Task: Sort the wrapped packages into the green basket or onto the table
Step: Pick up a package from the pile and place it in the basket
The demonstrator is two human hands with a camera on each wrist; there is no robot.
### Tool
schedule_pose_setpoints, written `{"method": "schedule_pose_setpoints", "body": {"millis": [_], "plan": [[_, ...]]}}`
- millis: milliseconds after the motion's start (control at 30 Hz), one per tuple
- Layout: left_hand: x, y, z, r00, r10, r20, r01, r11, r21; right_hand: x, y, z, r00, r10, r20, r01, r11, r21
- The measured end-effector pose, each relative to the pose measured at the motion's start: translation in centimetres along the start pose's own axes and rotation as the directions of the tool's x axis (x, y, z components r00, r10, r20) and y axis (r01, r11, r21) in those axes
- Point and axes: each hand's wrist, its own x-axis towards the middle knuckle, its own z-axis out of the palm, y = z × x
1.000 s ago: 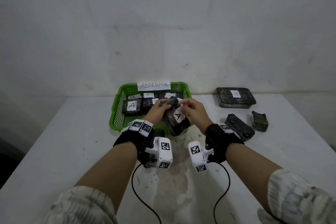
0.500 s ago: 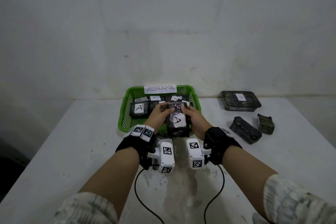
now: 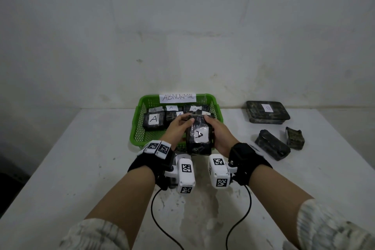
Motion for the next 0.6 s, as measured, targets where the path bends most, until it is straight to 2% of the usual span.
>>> {"method": "schedule_pose_setpoints", "body": {"millis": [100,267,333,500,600], "plan": [[0.0,0.3,0.0,1.000,0.020,-0.006,-0.020,1.000,0.013,0.4,0.2,0.2,1.000,0.005,-0.020,-0.005,1.000,-0.004],[0.0,0.1,-0.1,1.000,-0.022,0.010,0.023,0.999,-0.037,0.8,0.5,0.7,0.996,-0.023,-0.090,0.024,1.000,0.013],[0.0,-0.1,-0.1,1.000,0.002,0.024,-0.001,0.999,-0.038,0.7,0.4,0.5,0.997,-0.012,-0.078,0.014,1.000,0.024],[0.1,0.0,-0.1,0.999,0.020,-0.036,-0.023,0.996,-0.091,0.4,0.4,-0.2,1.000,-0.003,0.002,0.003,0.999,0.046],[0.0,0.0,0.0,0.999,-0.027,0.031,0.030,0.996,-0.079,0.2,0.2,-0.4,0.999,-0.031,-0.027,0.034,0.991,0.127]]}}
